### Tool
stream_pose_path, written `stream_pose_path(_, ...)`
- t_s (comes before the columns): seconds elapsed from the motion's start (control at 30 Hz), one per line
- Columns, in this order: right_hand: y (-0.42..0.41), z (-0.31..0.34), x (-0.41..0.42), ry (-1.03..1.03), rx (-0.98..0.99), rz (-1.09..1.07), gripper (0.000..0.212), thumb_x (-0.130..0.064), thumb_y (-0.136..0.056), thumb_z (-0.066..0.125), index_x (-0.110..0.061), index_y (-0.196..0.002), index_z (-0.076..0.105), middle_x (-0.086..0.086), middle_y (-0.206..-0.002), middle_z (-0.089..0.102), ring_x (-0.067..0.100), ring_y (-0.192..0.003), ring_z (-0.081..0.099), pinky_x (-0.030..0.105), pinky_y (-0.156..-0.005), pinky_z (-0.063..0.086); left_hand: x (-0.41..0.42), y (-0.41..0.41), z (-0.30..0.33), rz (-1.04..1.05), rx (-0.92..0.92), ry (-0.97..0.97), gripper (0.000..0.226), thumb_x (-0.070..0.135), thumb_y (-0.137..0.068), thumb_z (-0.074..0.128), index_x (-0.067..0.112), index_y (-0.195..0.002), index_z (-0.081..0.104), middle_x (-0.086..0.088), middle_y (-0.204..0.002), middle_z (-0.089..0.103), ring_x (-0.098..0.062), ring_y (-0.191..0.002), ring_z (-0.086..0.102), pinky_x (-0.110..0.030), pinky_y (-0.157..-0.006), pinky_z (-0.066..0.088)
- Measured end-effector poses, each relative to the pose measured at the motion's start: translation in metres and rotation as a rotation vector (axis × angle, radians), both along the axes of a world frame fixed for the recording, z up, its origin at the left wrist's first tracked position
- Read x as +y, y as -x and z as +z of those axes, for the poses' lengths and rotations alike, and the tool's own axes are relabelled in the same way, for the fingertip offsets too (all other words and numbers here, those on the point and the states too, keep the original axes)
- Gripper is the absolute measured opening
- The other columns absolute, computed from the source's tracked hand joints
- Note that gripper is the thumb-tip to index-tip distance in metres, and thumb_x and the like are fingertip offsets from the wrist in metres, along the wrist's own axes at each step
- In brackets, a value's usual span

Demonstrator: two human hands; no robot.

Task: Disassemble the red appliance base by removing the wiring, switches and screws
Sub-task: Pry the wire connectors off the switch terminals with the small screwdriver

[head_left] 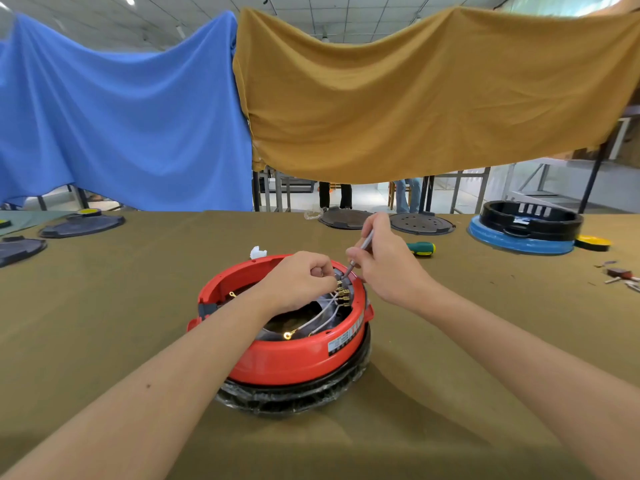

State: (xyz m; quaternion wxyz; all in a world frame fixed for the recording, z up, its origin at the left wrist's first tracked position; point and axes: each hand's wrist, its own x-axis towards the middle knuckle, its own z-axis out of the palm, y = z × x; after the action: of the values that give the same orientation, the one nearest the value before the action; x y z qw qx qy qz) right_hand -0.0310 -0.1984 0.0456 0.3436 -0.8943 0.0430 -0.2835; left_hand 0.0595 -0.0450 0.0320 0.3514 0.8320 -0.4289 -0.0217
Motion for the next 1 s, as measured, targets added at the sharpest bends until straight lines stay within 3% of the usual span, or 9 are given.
stream_pose_path(0.17, -0.001, 0.014, 0.002, 0.006, 0.105, 0.03, 0.02, -0.014, -0.101, 0.053, -0.016, -0.101, 0.034, 0.018, -0.093, 0.062, 0.03, -0.084, 0.067, 0.052, -0.073, 0.06, -0.001, -0.001, 0.0, 0.001, -0.014, -0.011, 0.015, 0.022, -0.083, 0.06, 0.024, -0.068, 0.058, 0.009, -0.059, 0.041, -0.004, -0.05, 0.035, -0.028, -0.056, 0.033)
stream_pose_path(0.23, 0.0, 0.016, -0.001, -0.113, 0.141, 0.029, 0.022, -0.013, -0.1, 0.055, -0.017, -0.098, 0.034, 0.024, -0.099, 0.062, 0.027, -0.081, 0.067, 0.046, -0.068, 0.062, -0.001, -0.001, 0.0, -0.003, -0.003, -0.013, 0.014, 0.022, -0.083, 0.06, 0.024, -0.069, 0.059, 0.007, -0.059, 0.042, -0.006, -0.052, 0.037, -0.028, -0.057, 0.034)
stream_pose_path(0.3, 0.0, 0.014, -0.003, -0.272, 0.154, 0.033, 0.024, -0.011, -0.1, 0.056, -0.018, -0.094, 0.035, 0.026, -0.105, 0.061, 0.022, -0.079, 0.065, 0.03, -0.058, 0.061, -0.001, -0.001, 0.0, -0.003, 0.004, -0.014, 0.012, 0.022, -0.082, 0.06, 0.023, -0.07, 0.06, 0.006, -0.061, 0.043, -0.009, -0.055, 0.039, -0.029, -0.058, 0.035)
stream_pose_path(0.37, -0.001, 0.011, -0.004, -0.335, 0.138, 0.03, 0.024, -0.01, -0.099, 0.057, -0.018, -0.093, 0.035, 0.025, -0.105, 0.061, 0.021, -0.08, 0.064, 0.027, -0.057, 0.06, -0.001, -0.001, 0.0, -0.005, 0.011, -0.009, 0.012, 0.023, -0.081, 0.06, 0.023, -0.07, 0.06, 0.007, -0.061, 0.044, -0.009, -0.056, 0.039, -0.029, -0.058, 0.036)
stream_pose_path(0.53, -0.002, 0.003, -0.002, -0.144, 0.045, 0.002, 0.021, -0.012, -0.1, 0.055, -0.018, -0.1, 0.035, 0.012, -0.091, 0.061, 0.02, -0.085, 0.069, 0.045, -0.069, 0.062, 0.001, -0.001, 0.0, -0.007, 0.017, -0.005, 0.013, 0.023, -0.082, 0.059, 0.023, -0.07, 0.058, 0.01, -0.059, 0.044, -0.008, -0.055, 0.04, -0.029, -0.058, 0.036)
stream_pose_path(0.63, -0.002, 0.001, -0.001, 0.013, 0.001, 0.018, 0.021, -0.01, -0.101, 0.052, -0.019, -0.099, 0.033, 0.0, -0.082, 0.059, -0.005, -0.073, 0.064, 0.023, -0.059, 0.053, 0.0, 0.0, 0.0, -0.003, 0.012, -0.004, 0.012, 0.022, -0.083, 0.06, 0.021, -0.071, 0.059, 0.01, -0.059, 0.044, -0.008, -0.055, 0.04, -0.029, -0.058, 0.036)
stream_pose_path(0.73, -0.001, 0.002, 0.002, 0.108, 0.004, 0.032, 0.022, -0.011, -0.101, 0.051, -0.022, -0.097, 0.032, -0.001, -0.08, 0.058, 0.002, -0.064, 0.06, 0.017, -0.052, 0.043, 0.0, 0.0, 0.0, 0.0, 0.006, -0.002, 0.014, 0.021, -0.084, 0.06, 0.022, -0.07, 0.058, 0.011, -0.058, 0.042, -0.003, -0.051, 0.038, -0.027, -0.057, 0.034)
stream_pose_path(0.87, -0.001, 0.006, 0.004, 0.112, 0.014, 0.053, 0.021, -0.012, -0.101, 0.052, -0.02, -0.098, 0.033, 0.003, -0.079, 0.059, 0.015, -0.069, 0.061, 0.025, -0.057, 0.051, -0.001, 0.002, 0.001, 0.0, -0.014, -0.012, 0.013, 0.021, -0.084, 0.06, 0.021, -0.071, 0.058, 0.011, -0.058, 0.042, 0.0, -0.047, 0.038, -0.025, -0.055, 0.032)
stream_pose_path(1.0, -0.002, 0.011, 0.002, -0.062, 0.085, 0.035, 0.022, -0.013, -0.1, 0.056, -0.016, -0.104, 0.034, 0.02, -0.093, 0.061, 0.039, -0.089, 0.067, 0.053, -0.073, 0.059, -0.001, 0.002, 0.001, 0.001, -0.018, -0.015, 0.011, 0.021, -0.083, 0.06, 0.019, -0.072, 0.059, 0.01, -0.058, 0.041, -0.004, -0.051, 0.037, -0.027, -0.056, 0.033)
